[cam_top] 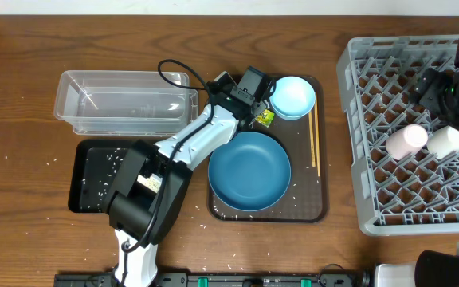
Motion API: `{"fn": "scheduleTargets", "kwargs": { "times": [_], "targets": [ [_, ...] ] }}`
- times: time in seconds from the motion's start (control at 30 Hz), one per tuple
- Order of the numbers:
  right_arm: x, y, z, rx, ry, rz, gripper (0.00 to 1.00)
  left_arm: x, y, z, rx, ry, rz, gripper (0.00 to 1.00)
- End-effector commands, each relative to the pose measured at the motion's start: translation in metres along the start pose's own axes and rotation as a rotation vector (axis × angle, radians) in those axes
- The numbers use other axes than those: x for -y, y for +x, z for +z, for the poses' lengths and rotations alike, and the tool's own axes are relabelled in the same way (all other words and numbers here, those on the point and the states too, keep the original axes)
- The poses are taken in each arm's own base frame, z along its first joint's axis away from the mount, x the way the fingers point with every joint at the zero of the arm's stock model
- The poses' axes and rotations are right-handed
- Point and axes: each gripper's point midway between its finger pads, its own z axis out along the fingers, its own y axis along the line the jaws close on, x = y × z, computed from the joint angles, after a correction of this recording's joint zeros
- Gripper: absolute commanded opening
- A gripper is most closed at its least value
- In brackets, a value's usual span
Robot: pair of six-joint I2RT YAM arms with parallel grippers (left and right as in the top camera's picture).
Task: Sort waste into correct bins and load items into the dishwasher rack
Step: 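Reach the left gripper to the snack wrapper and grasp it, then carry the wrapper left and drop it into the clear container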
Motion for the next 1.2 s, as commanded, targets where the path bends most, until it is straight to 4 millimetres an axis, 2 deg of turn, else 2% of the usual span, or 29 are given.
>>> {"fn": "scheduleTargets", "kwargs": {
  "times": [0.0, 0.7, 0.8, 1.1, 1.17],
  "targets": [
    [0.002, -0.003, -0.001, 0.008, 0.005, 0.006, 0.99, -0.007, 0.0, 0.007, 0.023, -0.024, 0.008, 0.63],
    [0.002, -0.003, -0.001, 0.008, 0.005, 0.007, 0.99, -0.006, 0.0, 0.014, 0.026, -0.019, 0.033, 0.62],
    [0.002, -0.003, -0.001, 0.008, 0.005, 0.007, 0.99, -0.008, 0.001, 0.016, 0.024, -0.025, 0.034, 0.58],
    [0.002, -0.003, -0.001, 0.008, 0.005, 0.007, 0.99, -0.011, 0.004, 0.023, 0.019, -0.035, 0.036, 0.57],
    [0.002, -0.003, -0.001, 0.008, 0.005, 0.007, 0.99, -0.011, 0.004, 0.023, 0.02, -0.033, 0.036, 0.51]
  ]
}}
